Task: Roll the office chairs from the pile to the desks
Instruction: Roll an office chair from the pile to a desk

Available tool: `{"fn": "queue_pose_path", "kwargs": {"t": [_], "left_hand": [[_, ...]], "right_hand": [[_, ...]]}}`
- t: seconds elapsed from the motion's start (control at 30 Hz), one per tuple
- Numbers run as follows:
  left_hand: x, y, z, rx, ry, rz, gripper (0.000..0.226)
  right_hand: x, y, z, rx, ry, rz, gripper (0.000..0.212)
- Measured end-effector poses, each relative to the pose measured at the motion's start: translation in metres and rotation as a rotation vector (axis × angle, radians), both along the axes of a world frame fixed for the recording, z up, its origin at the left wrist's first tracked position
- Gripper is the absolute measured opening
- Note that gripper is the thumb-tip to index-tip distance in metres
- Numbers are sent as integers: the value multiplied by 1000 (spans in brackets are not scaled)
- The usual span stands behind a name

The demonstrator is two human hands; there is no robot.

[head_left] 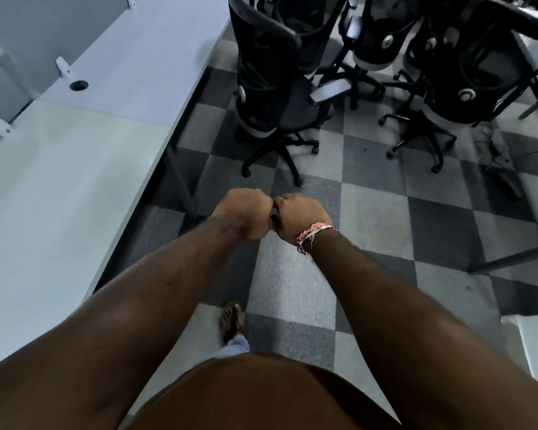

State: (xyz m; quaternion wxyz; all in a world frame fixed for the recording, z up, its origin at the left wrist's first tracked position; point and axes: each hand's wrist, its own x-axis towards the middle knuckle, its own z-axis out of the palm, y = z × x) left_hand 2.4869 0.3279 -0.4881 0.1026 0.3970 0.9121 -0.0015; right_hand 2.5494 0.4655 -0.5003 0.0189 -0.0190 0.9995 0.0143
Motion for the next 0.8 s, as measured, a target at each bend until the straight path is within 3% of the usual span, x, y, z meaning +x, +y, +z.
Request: {"fn": "queue_pose_path", "kwargs": {"t": [0.33, 0.63, 0.8], "left_hand": [[-203, 72, 16, -50, 45, -62, 21], [-406, 161, 7, 12, 93, -22, 19], [-508, 204, 25, 55, 164, -33, 23]], "right_hand": [[-202, 66, 8, -36, 51, -47, 28], [-410, 159, -6, -82, 85, -46, 16], [-513, 204, 19, -79, 164, 22, 21]]}}
